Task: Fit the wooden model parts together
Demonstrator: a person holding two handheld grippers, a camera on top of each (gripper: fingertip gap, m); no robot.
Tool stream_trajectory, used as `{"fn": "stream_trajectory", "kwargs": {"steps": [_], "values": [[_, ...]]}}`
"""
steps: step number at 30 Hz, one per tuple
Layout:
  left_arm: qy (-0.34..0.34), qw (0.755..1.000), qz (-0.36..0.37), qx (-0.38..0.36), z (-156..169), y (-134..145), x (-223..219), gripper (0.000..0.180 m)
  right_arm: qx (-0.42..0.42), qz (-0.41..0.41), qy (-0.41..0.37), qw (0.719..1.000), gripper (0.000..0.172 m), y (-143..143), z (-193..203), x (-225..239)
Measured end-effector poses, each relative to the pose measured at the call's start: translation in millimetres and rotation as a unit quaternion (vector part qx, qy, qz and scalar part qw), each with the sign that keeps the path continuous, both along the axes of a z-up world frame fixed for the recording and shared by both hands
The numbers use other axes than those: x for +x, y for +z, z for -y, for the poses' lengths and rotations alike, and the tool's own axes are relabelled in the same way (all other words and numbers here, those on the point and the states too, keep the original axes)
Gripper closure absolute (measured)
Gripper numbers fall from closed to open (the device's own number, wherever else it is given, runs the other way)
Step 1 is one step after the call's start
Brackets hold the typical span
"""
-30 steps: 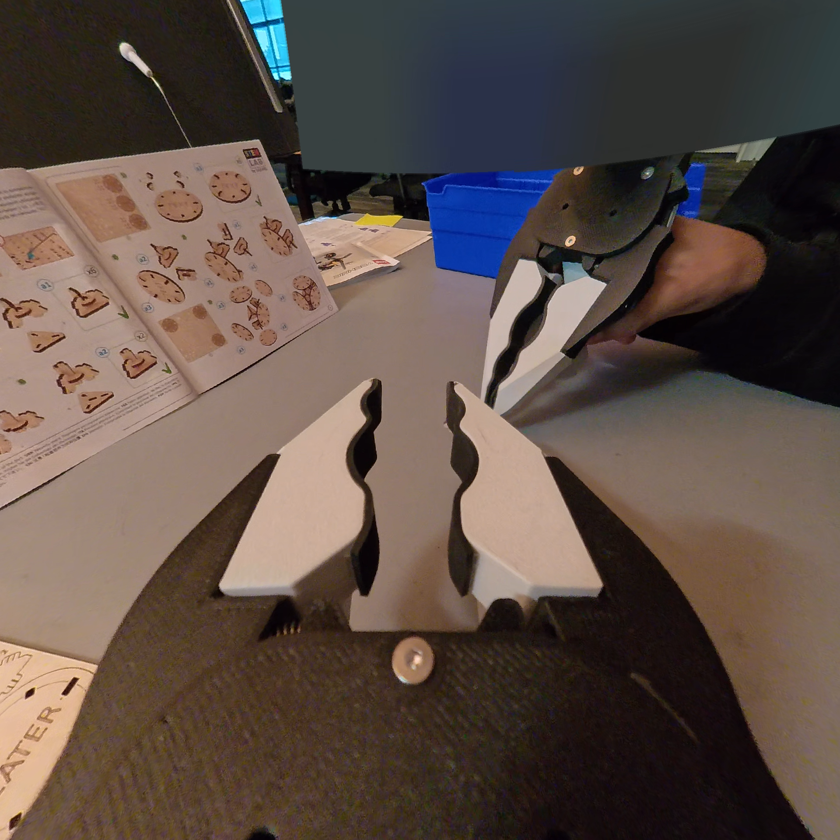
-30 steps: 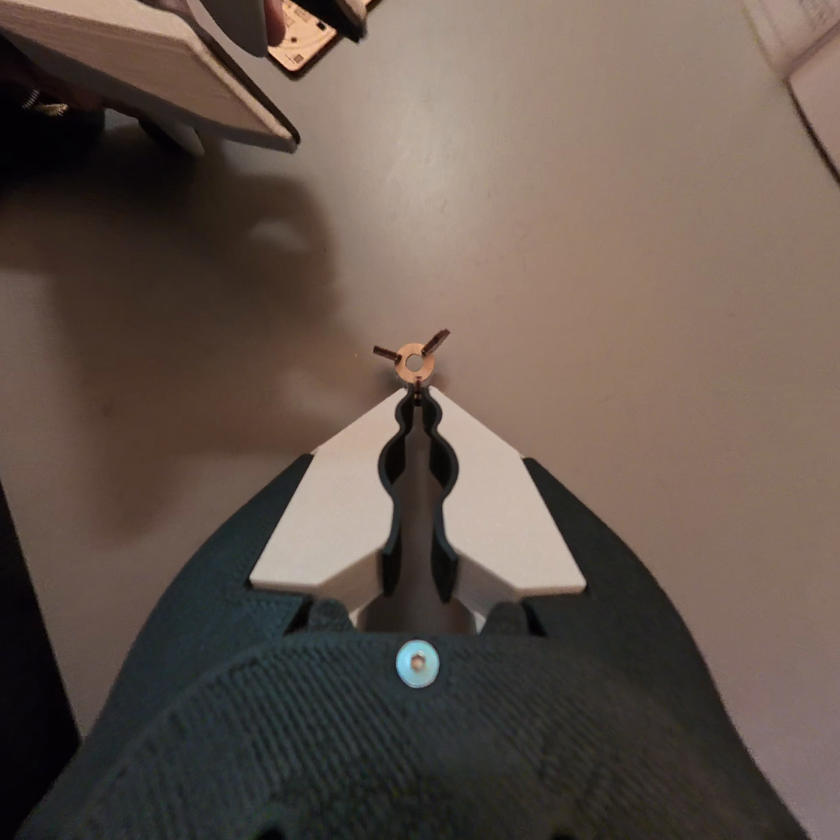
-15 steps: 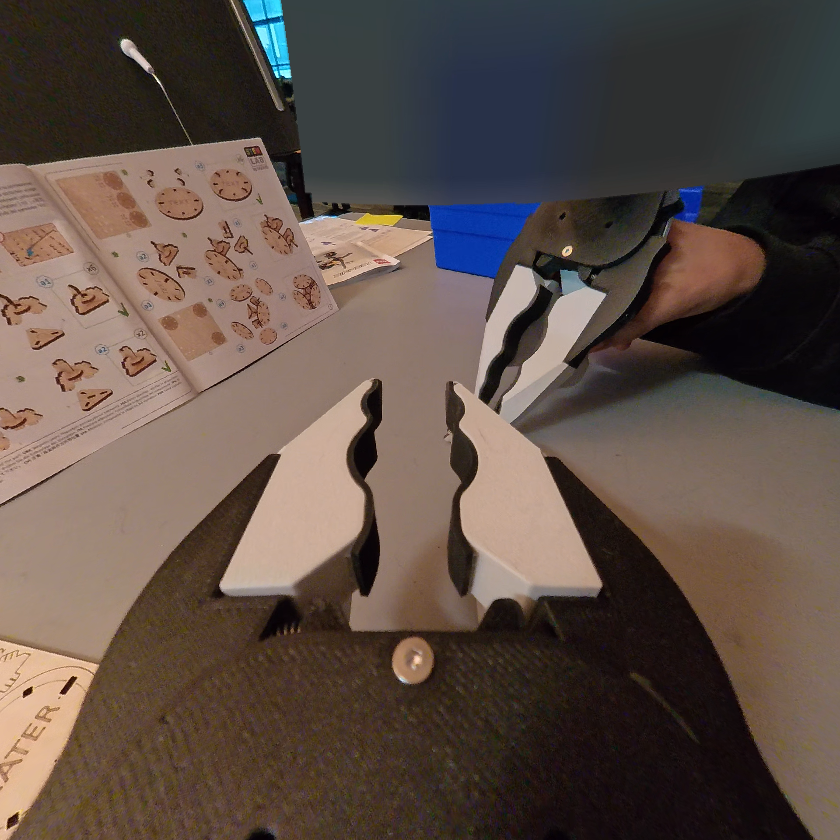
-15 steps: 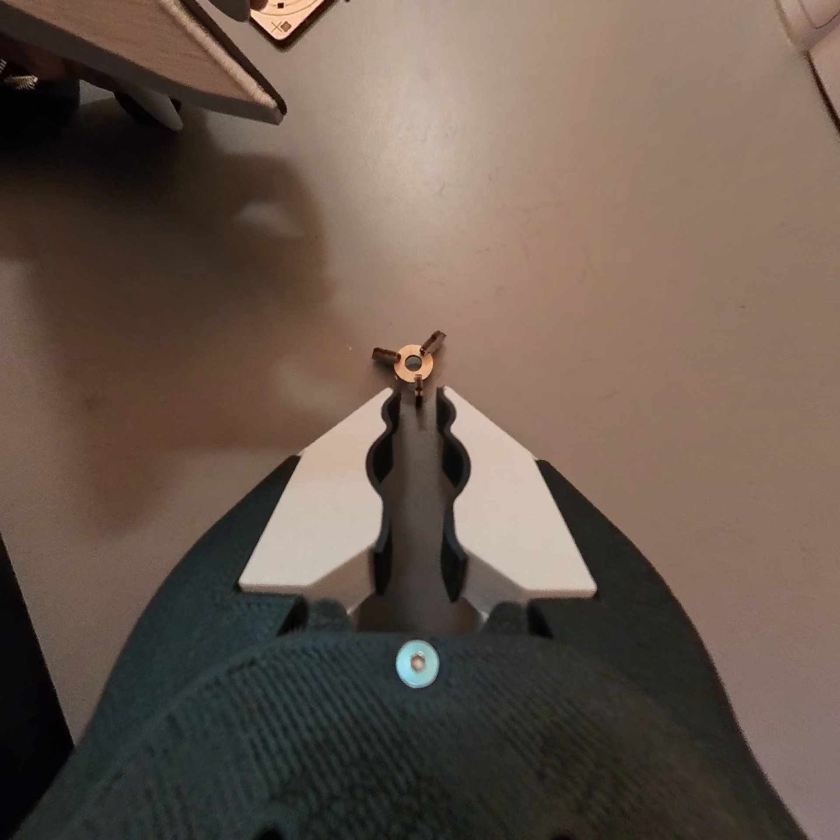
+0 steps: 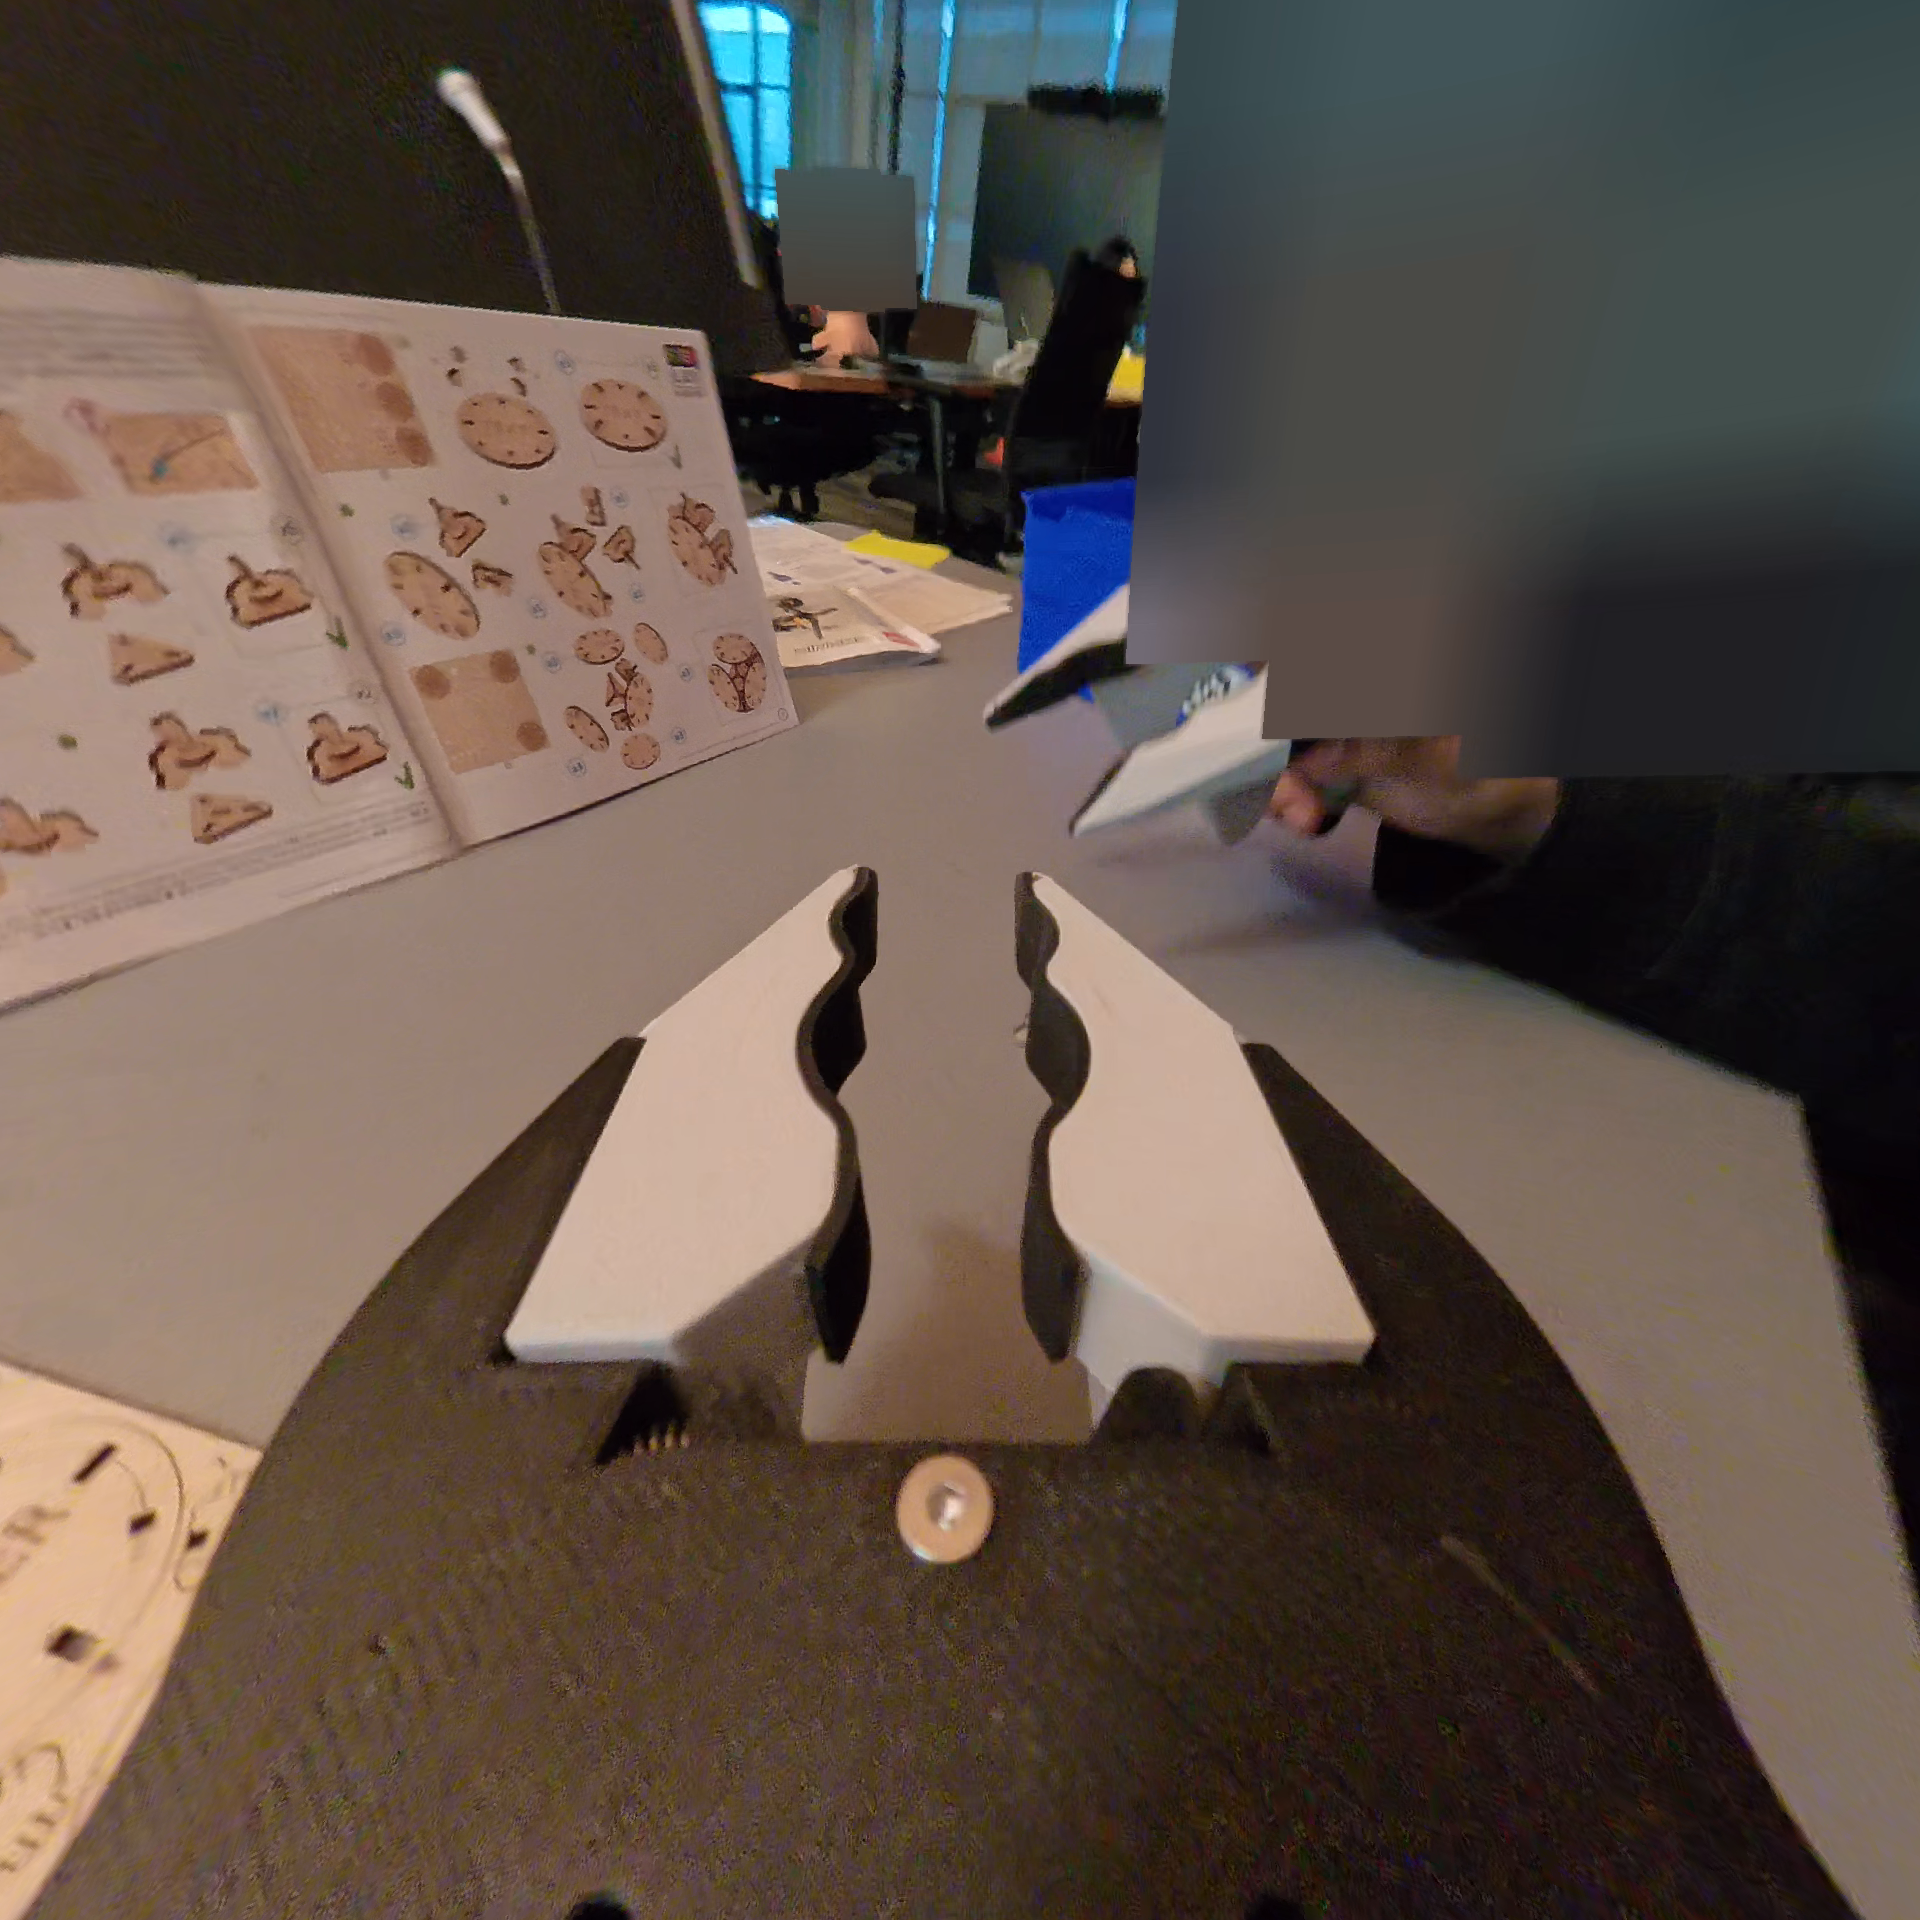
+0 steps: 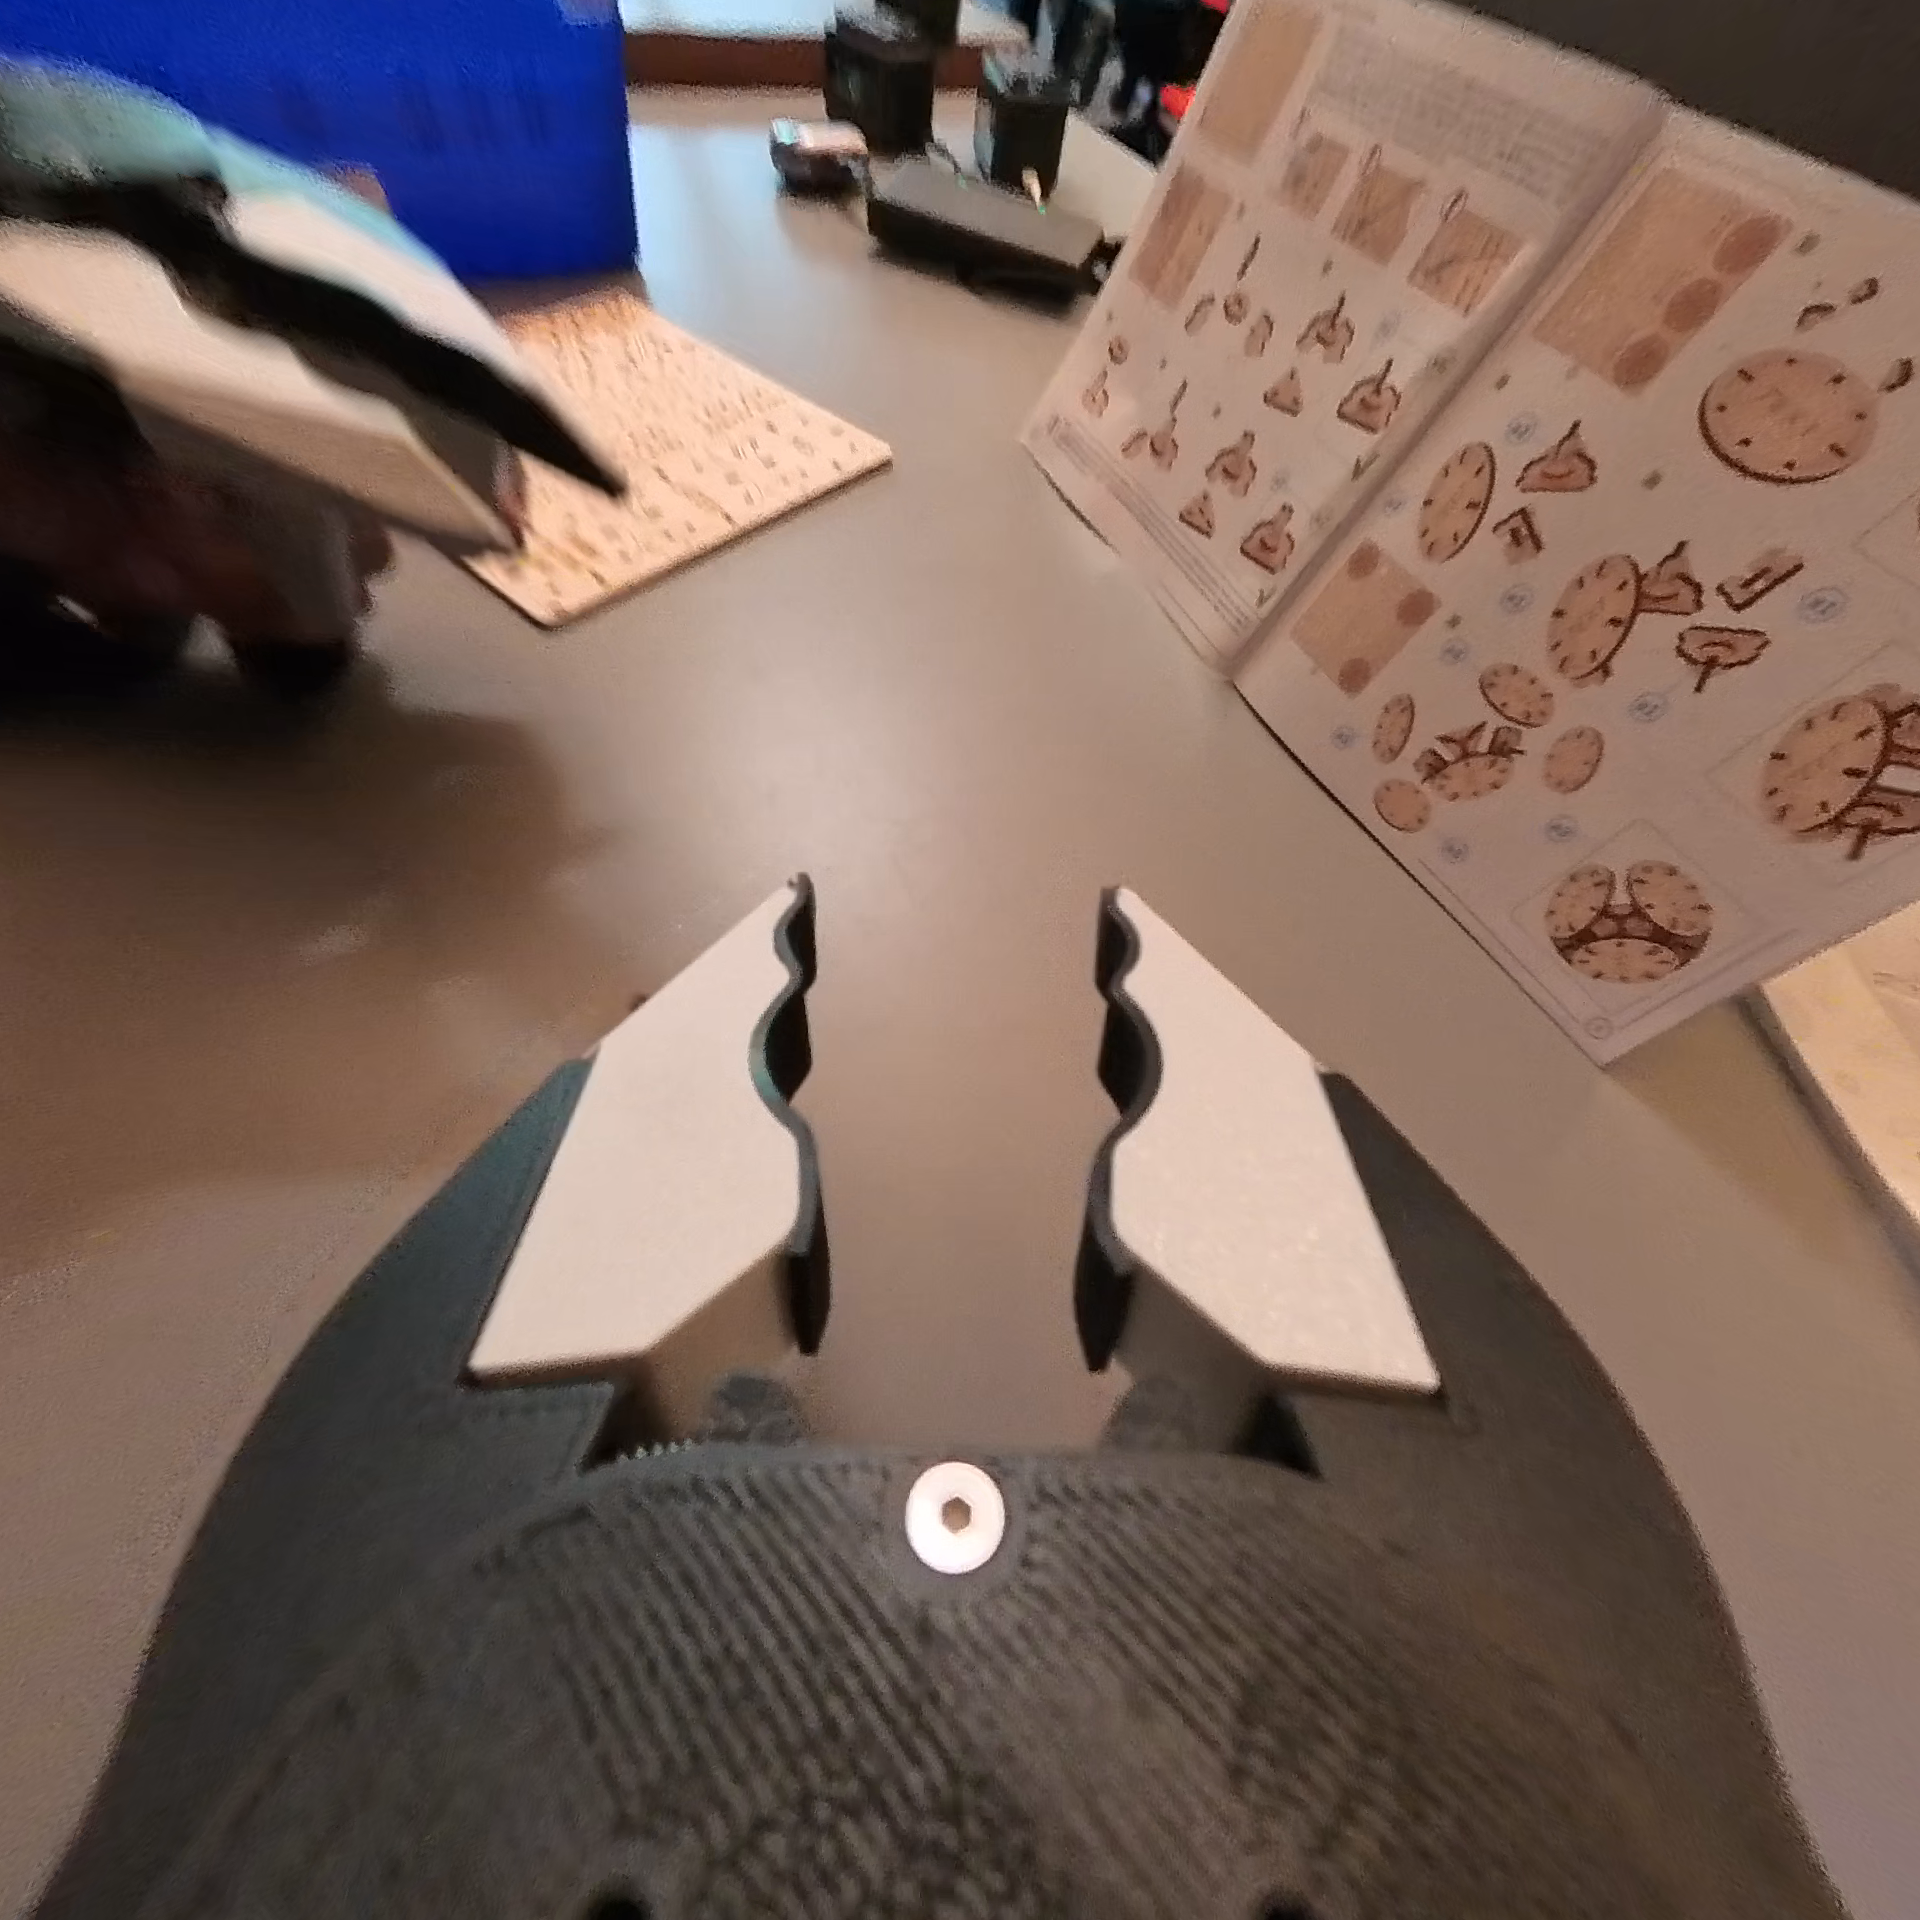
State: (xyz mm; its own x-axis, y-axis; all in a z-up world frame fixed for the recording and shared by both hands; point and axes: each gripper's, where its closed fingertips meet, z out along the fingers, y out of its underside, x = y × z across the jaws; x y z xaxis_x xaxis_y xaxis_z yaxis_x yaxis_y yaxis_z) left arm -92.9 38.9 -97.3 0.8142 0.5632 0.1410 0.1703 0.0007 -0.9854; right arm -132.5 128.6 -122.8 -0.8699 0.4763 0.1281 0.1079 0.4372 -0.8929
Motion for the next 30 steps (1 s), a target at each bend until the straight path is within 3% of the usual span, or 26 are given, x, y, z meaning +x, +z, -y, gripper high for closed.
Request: {"fn": "stream_trajectory", "kwargs": {"steps": [6,13,18,22,30], "values": [[0.026,0.988,0.067,0.138,36,18,-15,0.153,0.034,-0.002,-0.014,0.999,0.106,-23,3,-6],[0.035,0.997,0.026,0.057,25,6,-12,0.155,0.001,-0.001,-0.031,1.000,0.126,-22,-11,-18],[0.035,0.997,0.021,0.059,25,7,-11,0.157,-0.053,0.027,-0.044,0.997,0.119,-14,-14,-22],[0.023,0.996,0.040,0.078,26,8,-9,0.162,-0.070,0.022,-0.067,0.995,0.103,-6,-19,-25],[0.014,0.996,0.049,0.078,24,6,-8,0.163,-0.106,0.001,-0.071,0.992,0.110,8,-19,-23]]}}
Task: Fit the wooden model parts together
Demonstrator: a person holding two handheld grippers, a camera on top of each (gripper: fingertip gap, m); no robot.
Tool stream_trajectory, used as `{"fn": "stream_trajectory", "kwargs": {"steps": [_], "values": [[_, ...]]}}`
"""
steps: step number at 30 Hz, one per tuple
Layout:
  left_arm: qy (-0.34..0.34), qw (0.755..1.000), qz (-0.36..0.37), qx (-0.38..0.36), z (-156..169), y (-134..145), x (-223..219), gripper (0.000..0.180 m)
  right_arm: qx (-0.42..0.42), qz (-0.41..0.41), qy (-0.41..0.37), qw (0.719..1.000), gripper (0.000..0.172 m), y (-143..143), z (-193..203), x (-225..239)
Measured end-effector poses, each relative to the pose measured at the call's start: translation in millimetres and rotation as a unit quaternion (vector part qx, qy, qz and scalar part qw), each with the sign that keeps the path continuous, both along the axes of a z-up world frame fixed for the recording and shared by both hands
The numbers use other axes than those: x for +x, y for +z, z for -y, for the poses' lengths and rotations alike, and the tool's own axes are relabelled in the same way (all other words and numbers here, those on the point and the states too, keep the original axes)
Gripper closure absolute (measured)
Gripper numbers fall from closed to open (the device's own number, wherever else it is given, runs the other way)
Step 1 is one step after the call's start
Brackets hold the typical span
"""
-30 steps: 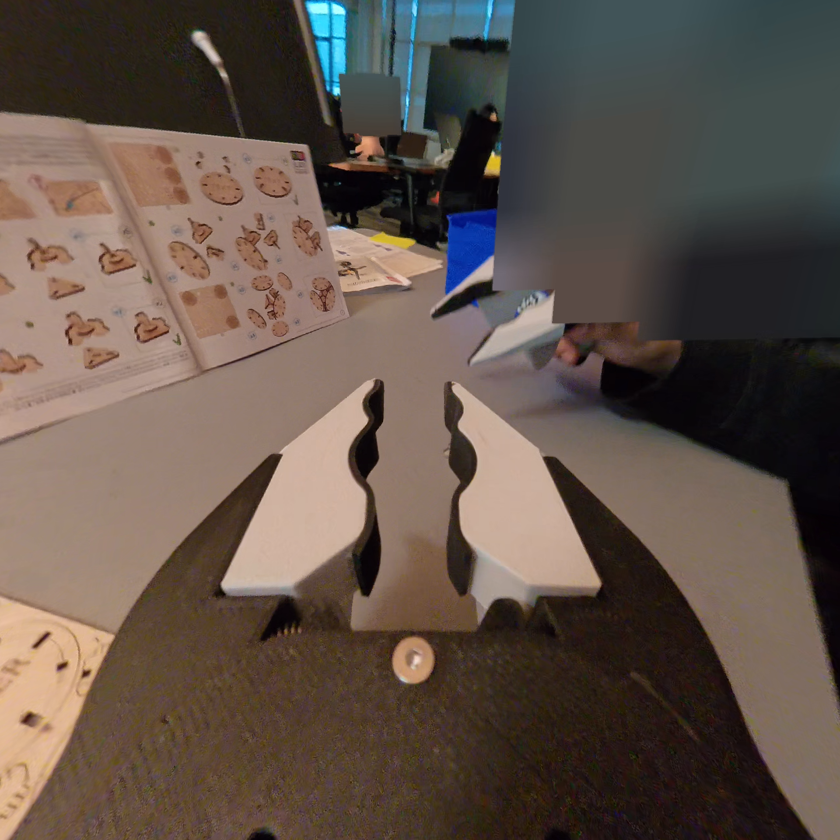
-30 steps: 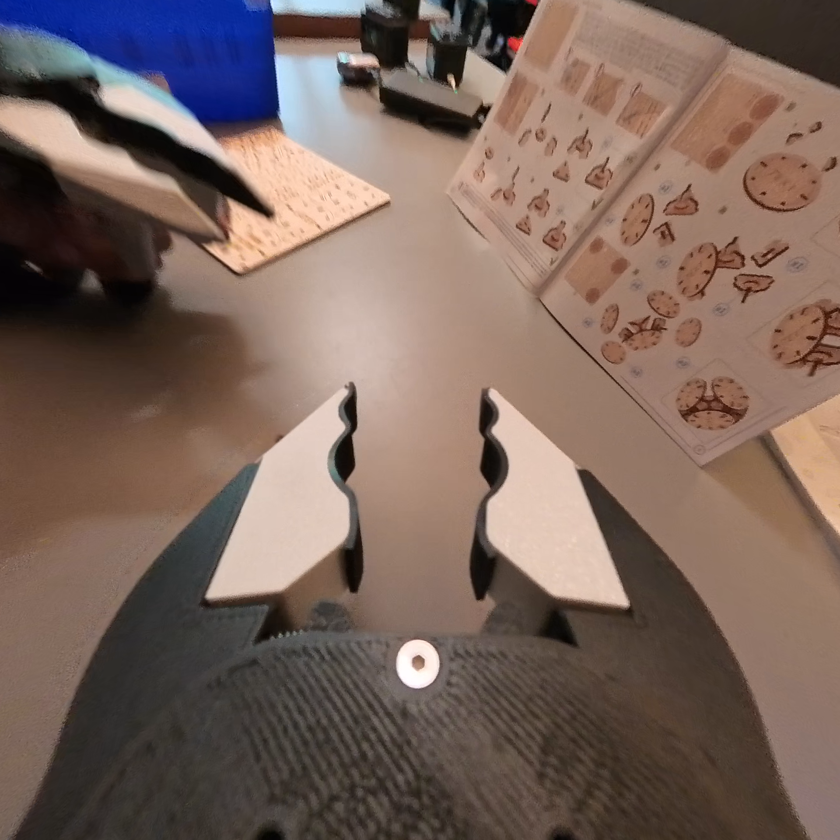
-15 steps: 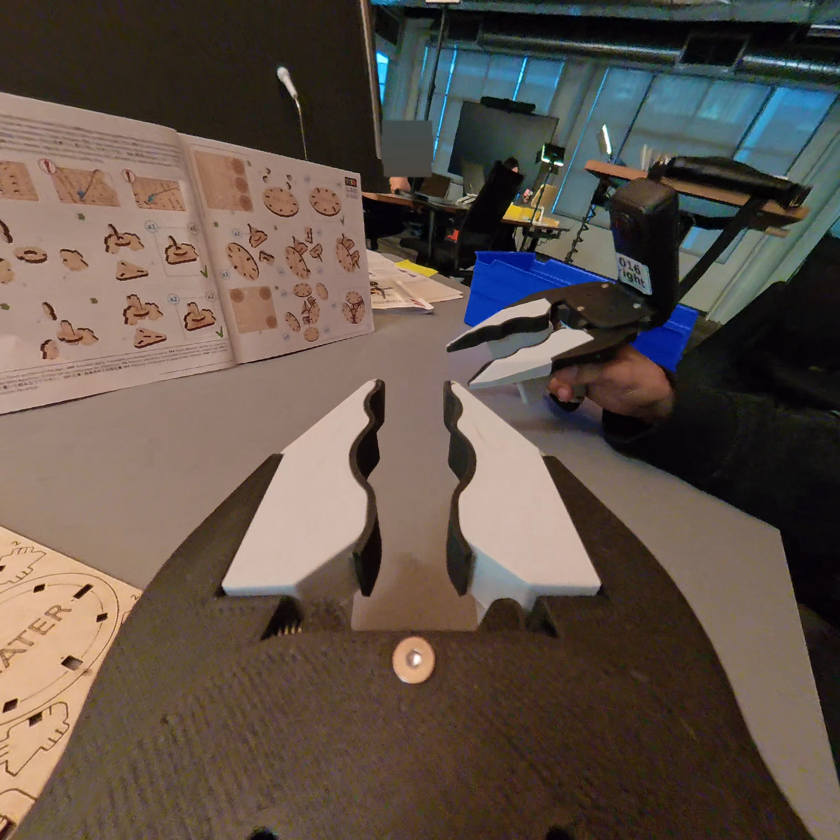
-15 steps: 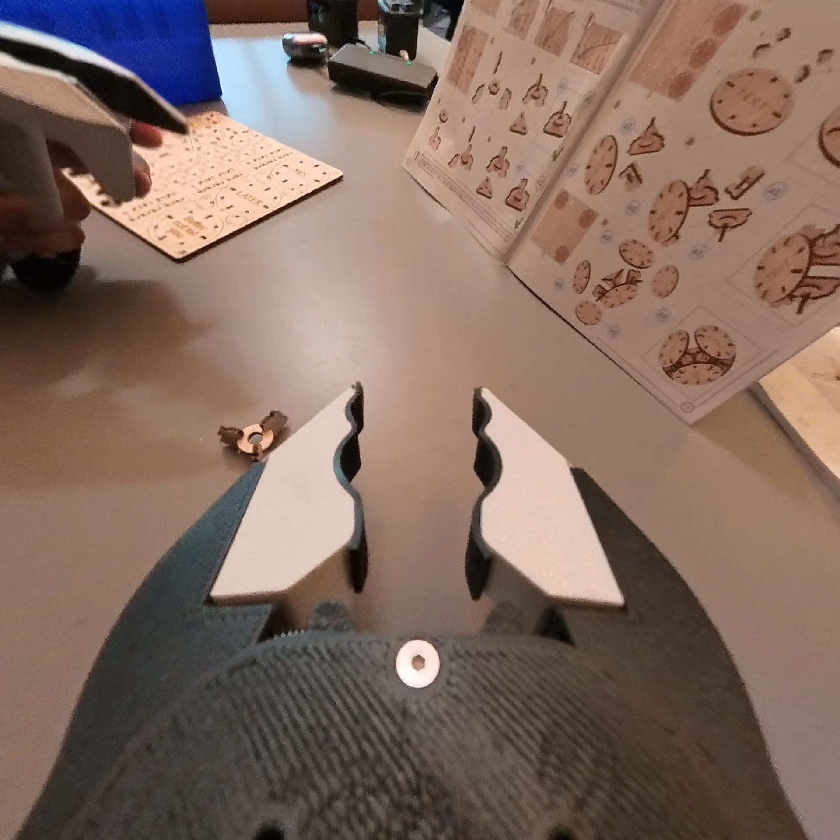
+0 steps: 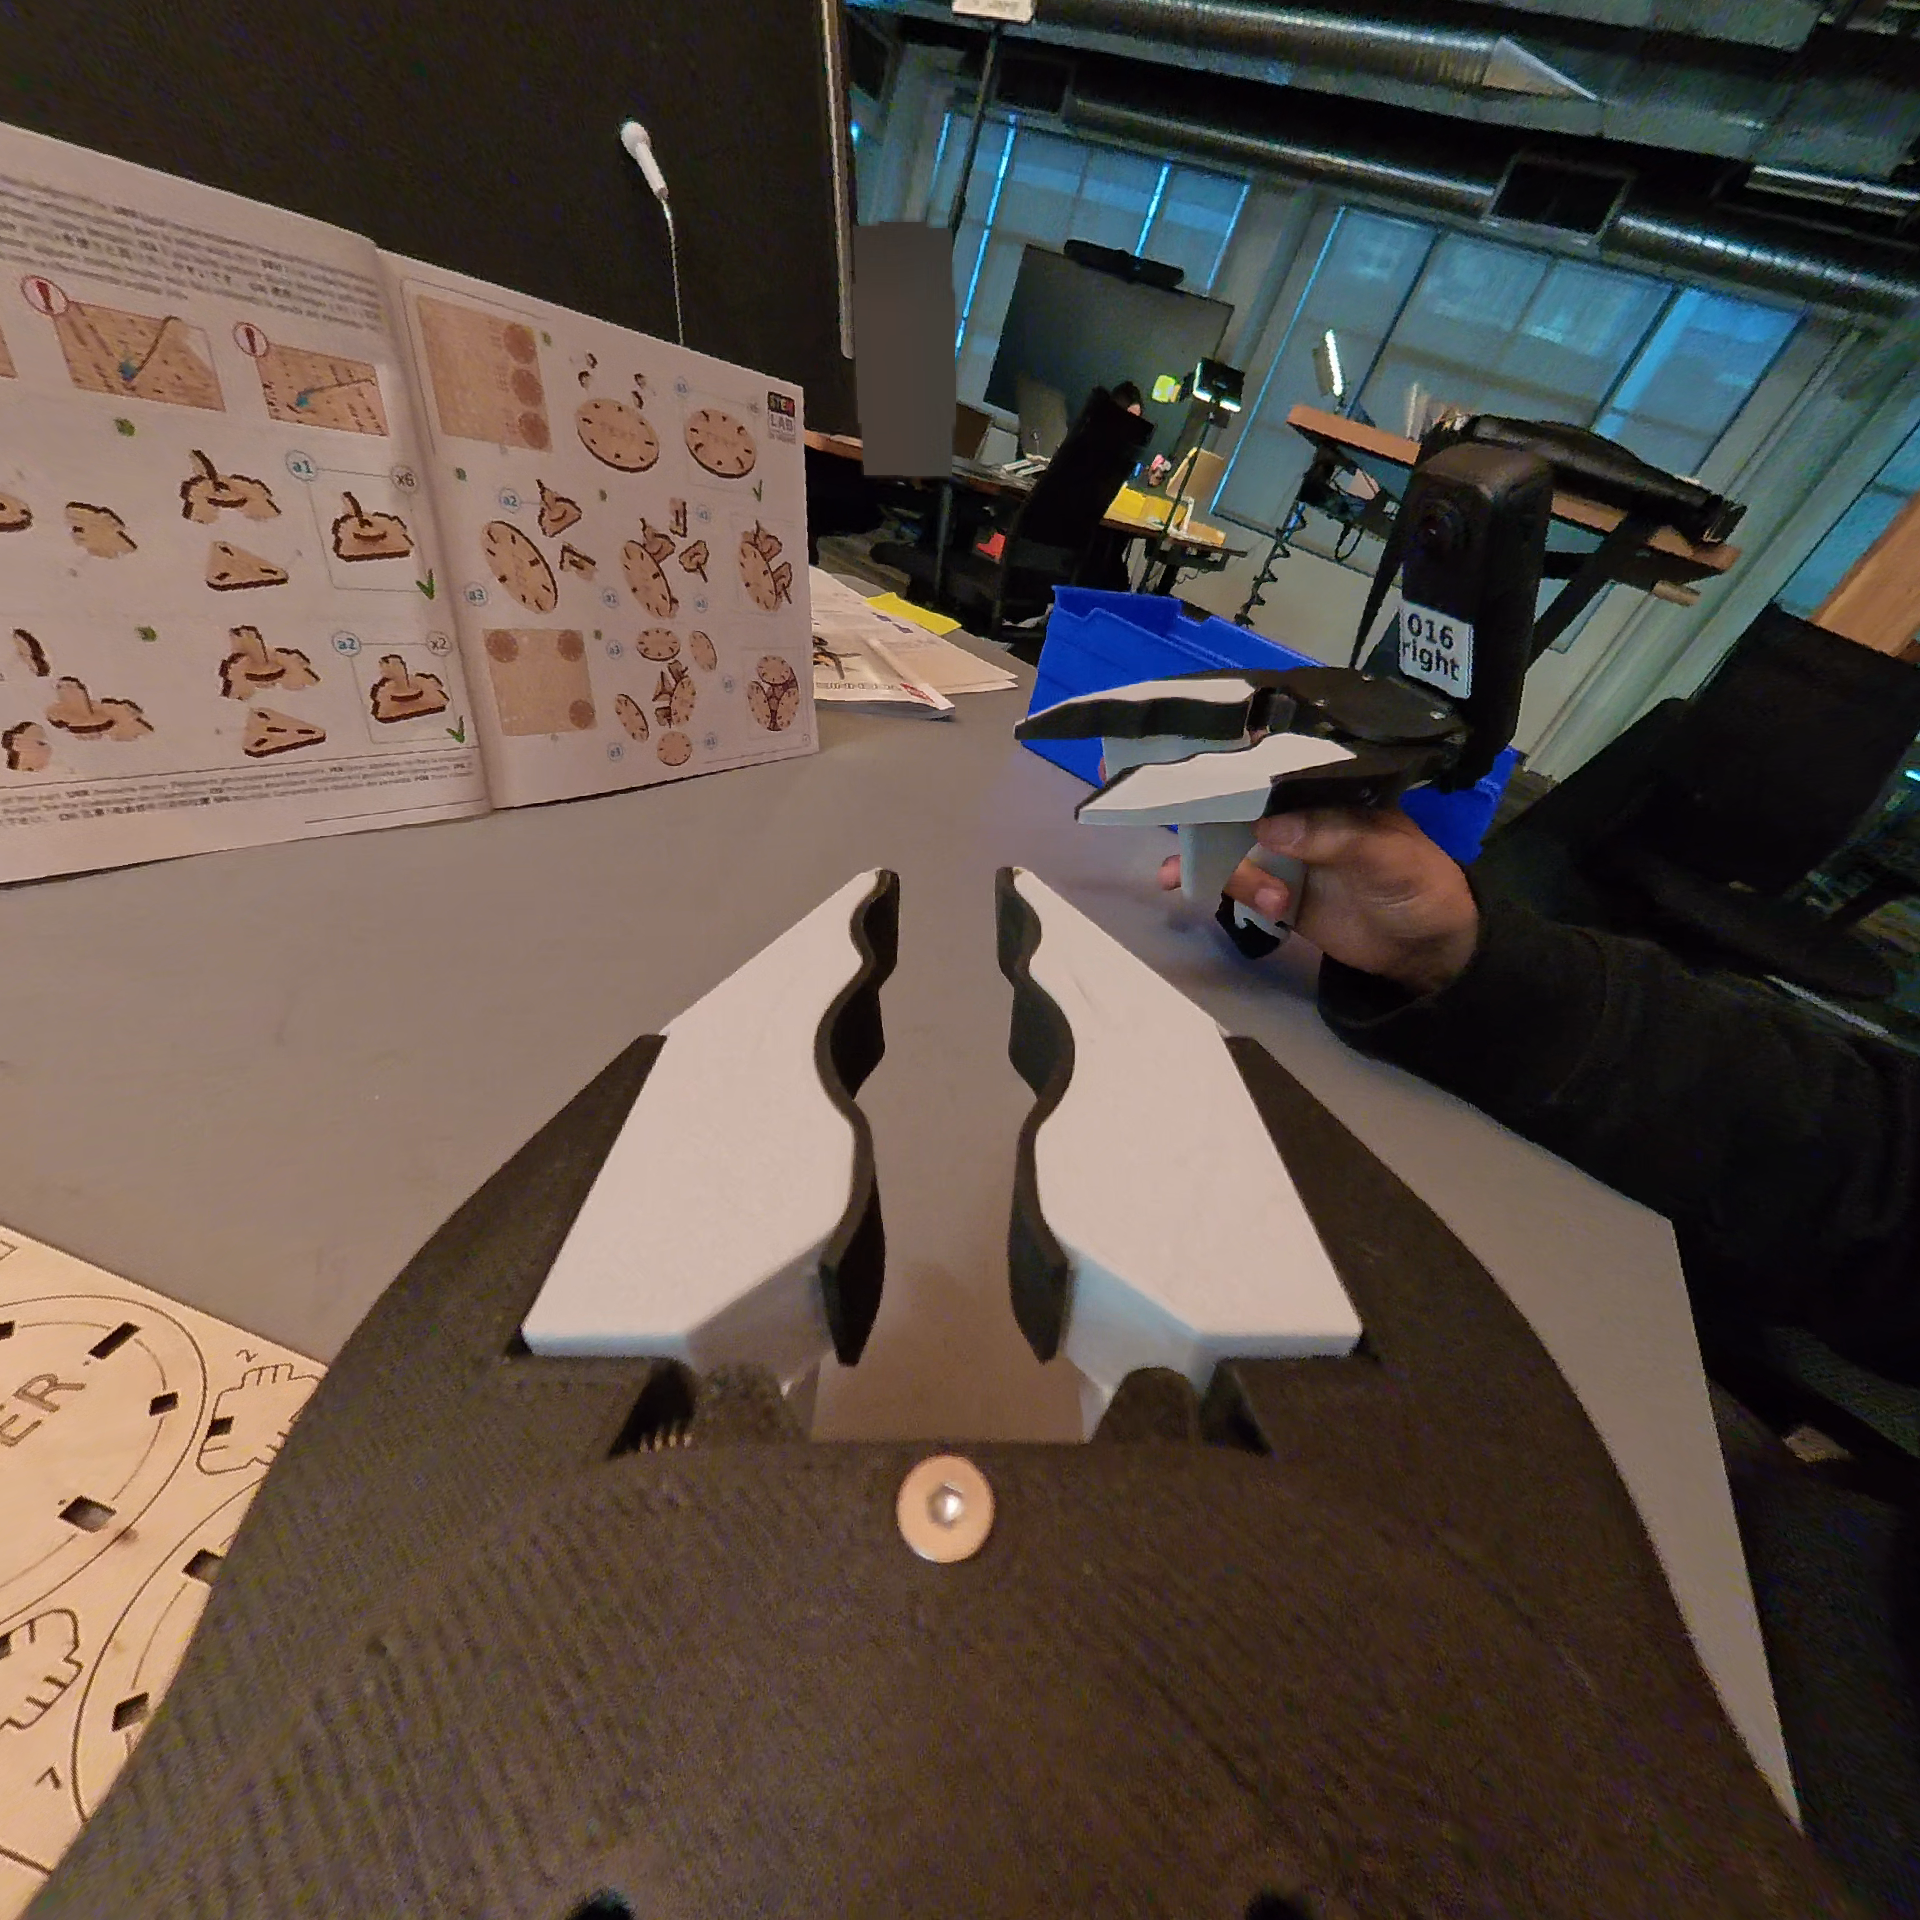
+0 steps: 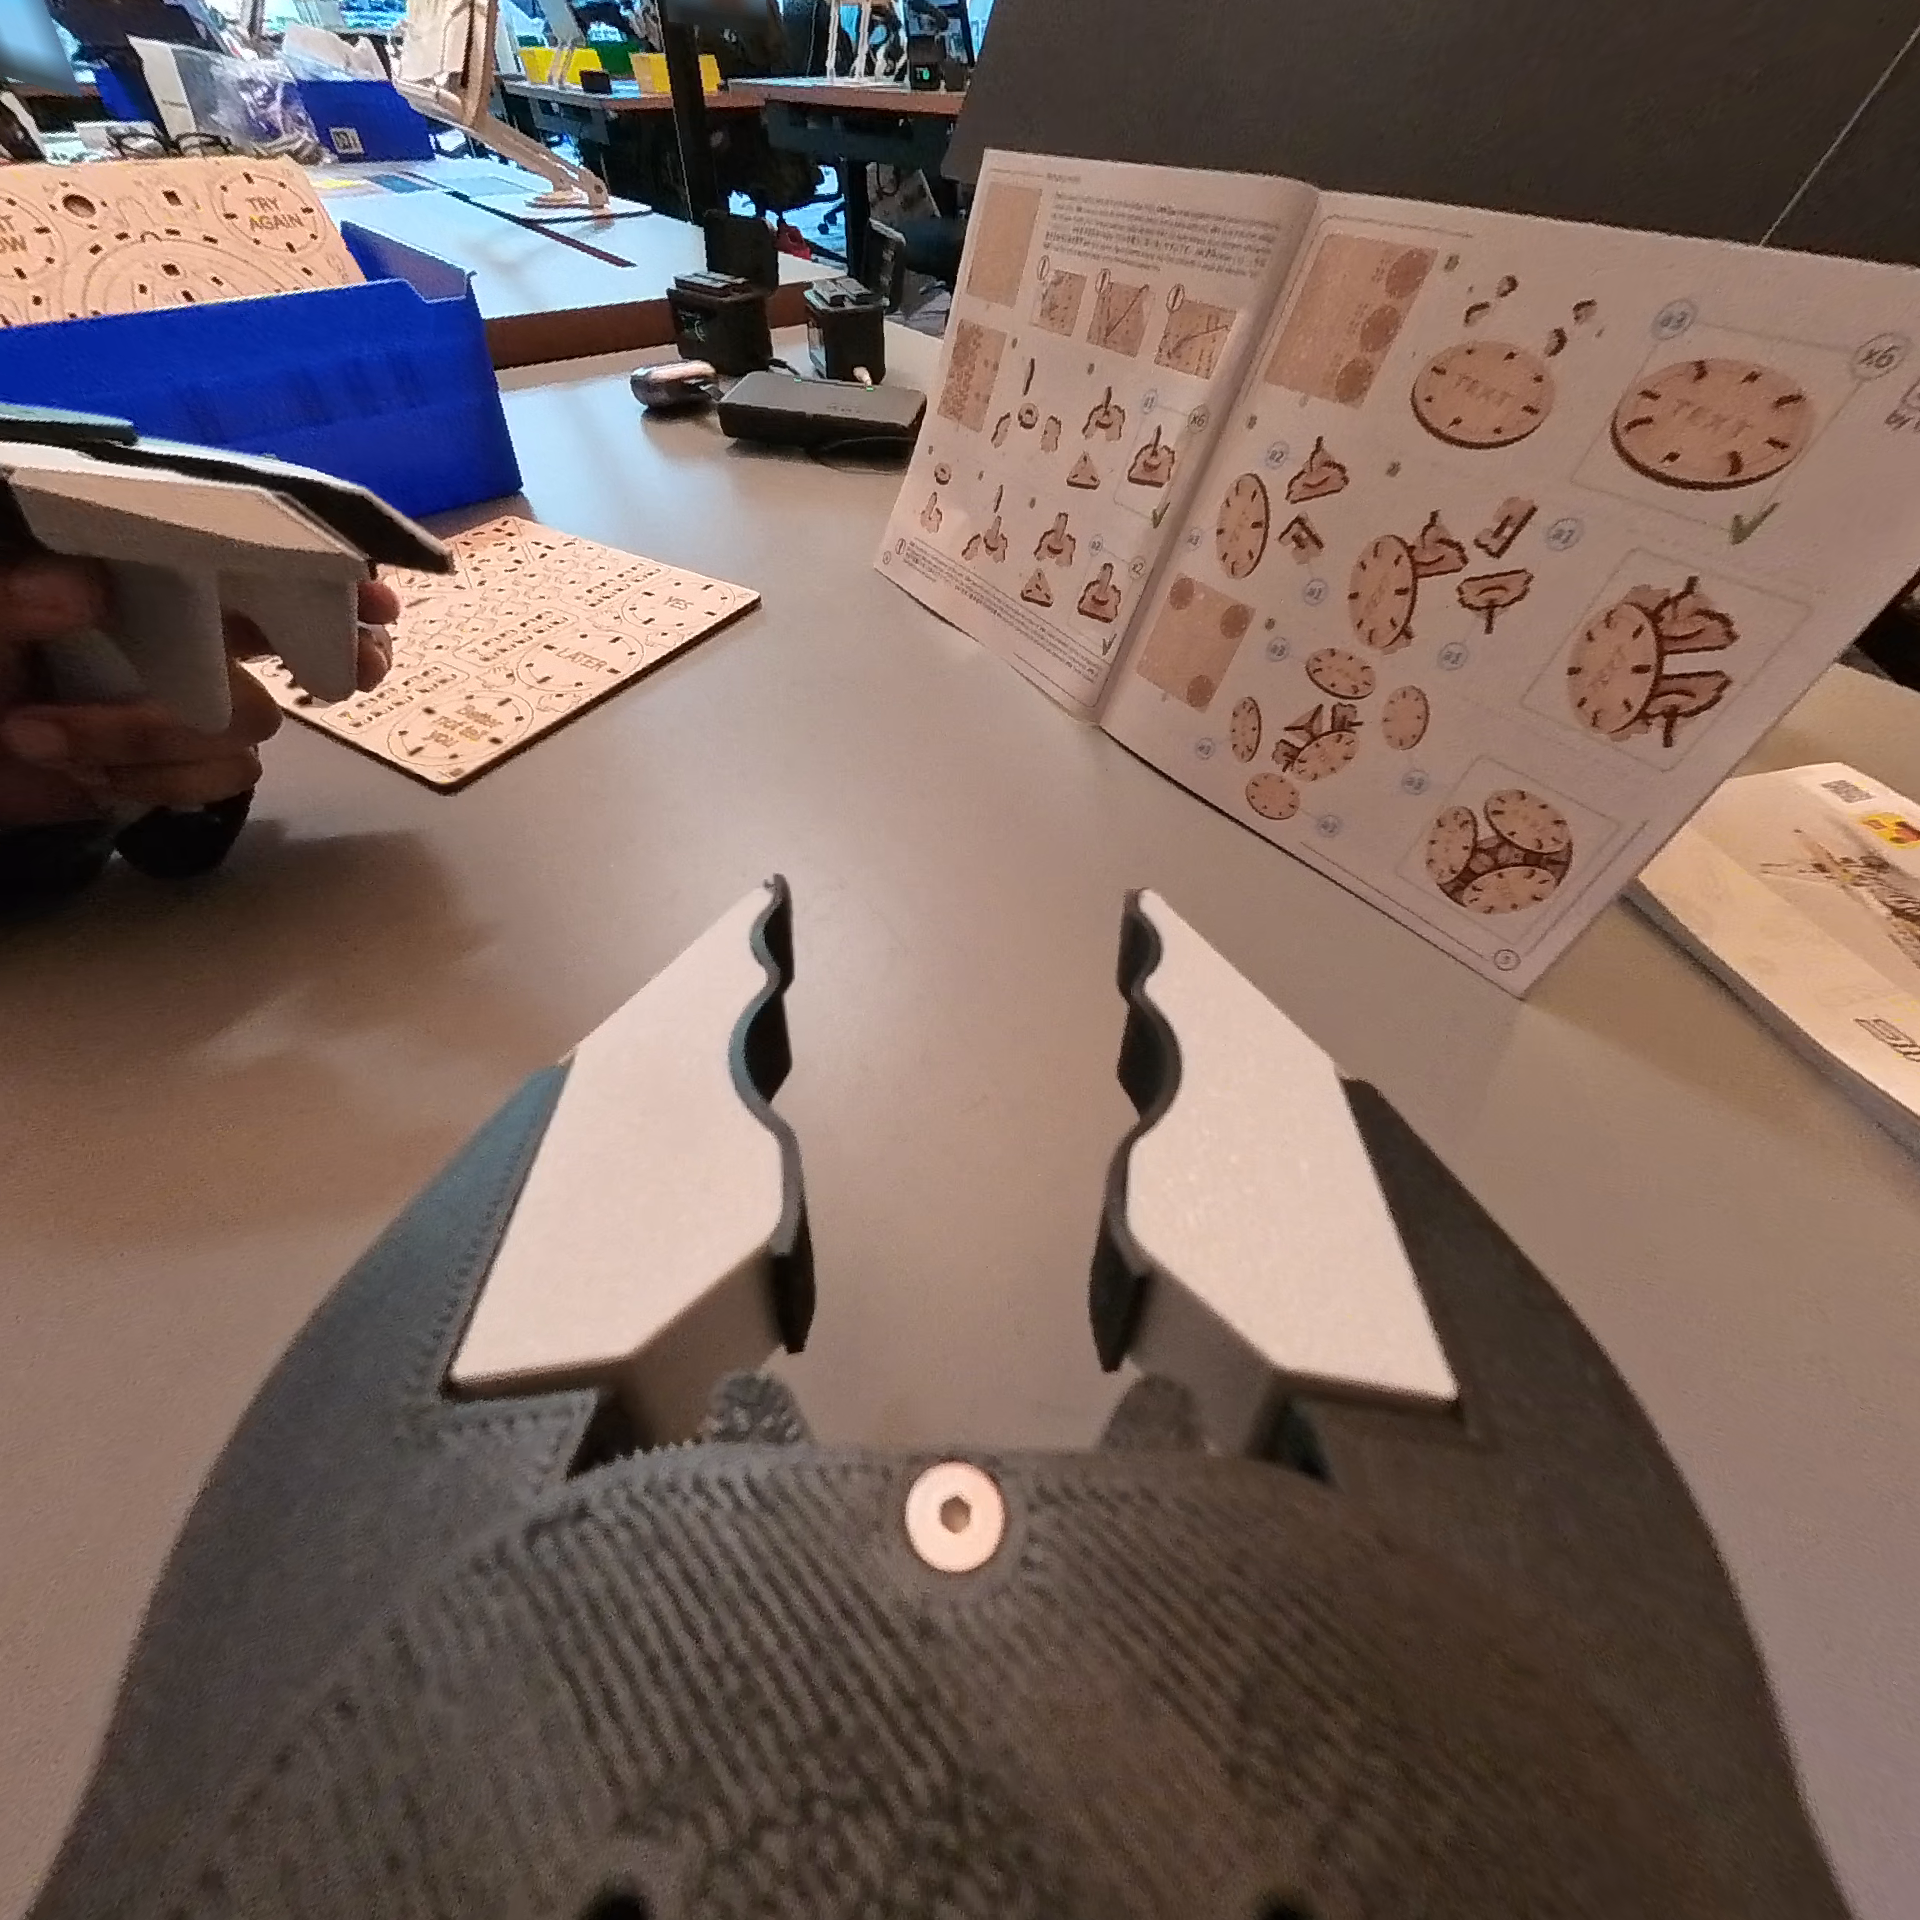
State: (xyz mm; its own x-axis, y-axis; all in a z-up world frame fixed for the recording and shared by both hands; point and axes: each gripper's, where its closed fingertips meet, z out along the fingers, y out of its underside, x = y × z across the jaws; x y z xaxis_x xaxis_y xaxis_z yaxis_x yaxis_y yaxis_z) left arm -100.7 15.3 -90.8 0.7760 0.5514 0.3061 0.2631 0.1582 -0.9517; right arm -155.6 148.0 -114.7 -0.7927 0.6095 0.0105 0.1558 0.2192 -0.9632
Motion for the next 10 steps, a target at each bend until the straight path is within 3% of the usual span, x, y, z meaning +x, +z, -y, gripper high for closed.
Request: {"fn": "stream_trajectory", "kwargs": {"steps": [10], "values": [[-0.008,1.000,0.001,-0.013,-4.6,-3.8,2.0,0.162,-0.053,0.056,0.022,0.997,0.113,-5.4,7.3,3.5]]}}
